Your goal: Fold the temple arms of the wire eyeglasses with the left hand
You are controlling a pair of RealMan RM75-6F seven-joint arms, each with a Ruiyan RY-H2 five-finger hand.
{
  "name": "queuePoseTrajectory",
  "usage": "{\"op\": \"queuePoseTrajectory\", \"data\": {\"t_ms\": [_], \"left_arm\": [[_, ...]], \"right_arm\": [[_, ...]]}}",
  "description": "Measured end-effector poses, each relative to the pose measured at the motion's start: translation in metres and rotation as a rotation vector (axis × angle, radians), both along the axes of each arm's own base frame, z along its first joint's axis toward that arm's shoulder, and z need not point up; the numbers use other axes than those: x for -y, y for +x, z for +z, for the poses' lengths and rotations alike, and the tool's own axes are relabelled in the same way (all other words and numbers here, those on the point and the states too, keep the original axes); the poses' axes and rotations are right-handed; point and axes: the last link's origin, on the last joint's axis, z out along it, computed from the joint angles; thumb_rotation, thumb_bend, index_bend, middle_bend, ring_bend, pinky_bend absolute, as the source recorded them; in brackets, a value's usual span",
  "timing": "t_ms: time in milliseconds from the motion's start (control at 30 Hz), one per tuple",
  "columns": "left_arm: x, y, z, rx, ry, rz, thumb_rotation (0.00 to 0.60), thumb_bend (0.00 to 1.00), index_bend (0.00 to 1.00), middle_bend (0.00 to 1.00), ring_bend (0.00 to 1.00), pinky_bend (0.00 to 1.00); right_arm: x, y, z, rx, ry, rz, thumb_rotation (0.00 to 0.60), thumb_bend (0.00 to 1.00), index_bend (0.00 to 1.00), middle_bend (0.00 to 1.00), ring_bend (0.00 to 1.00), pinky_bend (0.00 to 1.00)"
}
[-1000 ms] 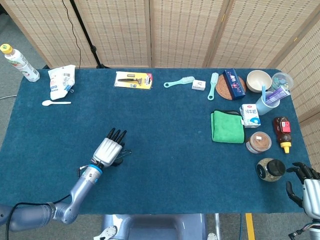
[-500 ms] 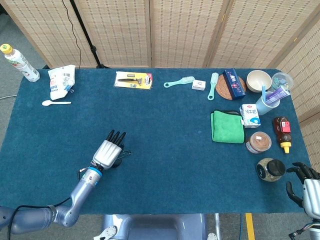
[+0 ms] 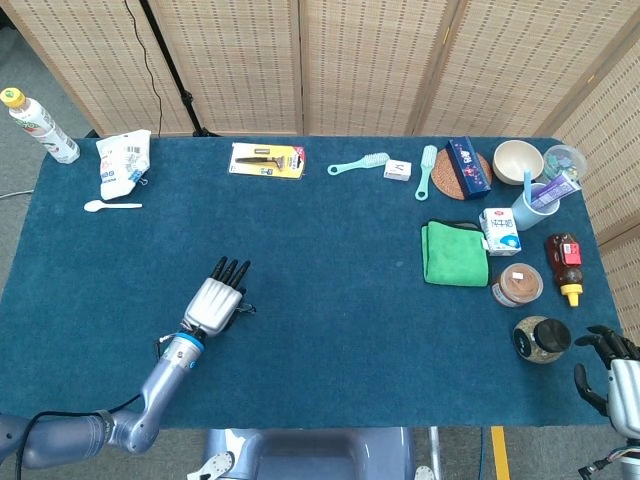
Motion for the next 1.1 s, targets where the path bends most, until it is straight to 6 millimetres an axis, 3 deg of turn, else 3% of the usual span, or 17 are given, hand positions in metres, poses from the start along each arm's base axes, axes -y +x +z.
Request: {"op": "queuePoseTrajectory", "data": {"t_ms": [200, 300, 467, 567, 867, 1100], "left_arm": [[-0.003, 0.005, 0.002, 0.033, 0.019, -0.002, 0.513, 0.41, 0.51, 0.00, 0.00, 0.00], [-0.004, 0.006, 0.005, 0.043, 0.025, -0.011, 0.511, 0.41, 0.39, 0.00, 0.00, 0.00], [-0.001, 0.007, 0.010, 0.041, 0.006, -0.021, 0.512, 0.40, 0.08, 0.00, 0.00, 0.00], [0.003, 0.006, 0.015, 0.038, -0.007, -0.026, 0.513, 0.40, 0.00, 0.00, 0.00, 0.00], [0.012, -0.001, 0.043, 0.090, 0.018, -0.010, 0.518, 0.39, 0.00, 0.00, 0.00, 0.00], [0.024, -0.019, 0.085, 0.177, 0.096, 0.042, 0.519, 0.39, 0.00, 0.00, 0.00, 0.00]], "right_arm": [[0.000, 0.000, 0.001, 0.001, -0.004, 0.005, 0.600, 0.48, 0.38, 0.27, 0.31, 0.37], [0.000, 0.001, 0.001, 0.000, -0.003, 0.007, 0.600, 0.48, 0.38, 0.27, 0.31, 0.37], [-0.001, 0.001, 0.001, 0.003, -0.004, 0.011, 0.600, 0.48, 0.38, 0.27, 0.31, 0.37], [-0.001, 0.002, 0.001, 0.004, -0.003, 0.018, 0.600, 0.48, 0.38, 0.27, 0.31, 0.37], [0.003, 0.005, 0.001, -0.002, -0.002, 0.034, 0.600, 0.48, 0.38, 0.27, 0.31, 0.37], [0.013, 0.007, -0.001, -0.014, 0.010, 0.053, 0.600, 0.48, 0.38, 0.27, 0.31, 0.36]]}}
